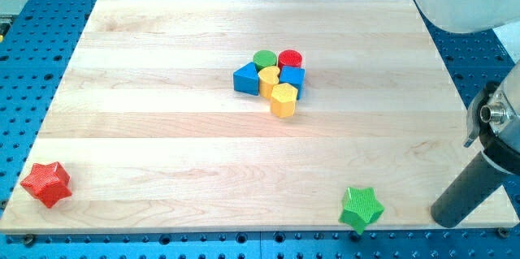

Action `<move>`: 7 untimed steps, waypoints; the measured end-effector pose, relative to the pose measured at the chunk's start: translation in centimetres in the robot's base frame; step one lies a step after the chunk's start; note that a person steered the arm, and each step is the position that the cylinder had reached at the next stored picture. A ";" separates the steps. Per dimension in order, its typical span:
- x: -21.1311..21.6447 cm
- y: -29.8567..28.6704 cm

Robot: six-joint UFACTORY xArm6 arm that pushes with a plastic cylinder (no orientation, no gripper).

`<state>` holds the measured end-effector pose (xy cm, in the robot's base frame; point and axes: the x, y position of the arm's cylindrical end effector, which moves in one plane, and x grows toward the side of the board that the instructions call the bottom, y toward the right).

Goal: Slide the green star to the bottom right side of the blue triangle

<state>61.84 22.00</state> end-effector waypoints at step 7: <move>0.0 -22.0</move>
<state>61.84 -0.01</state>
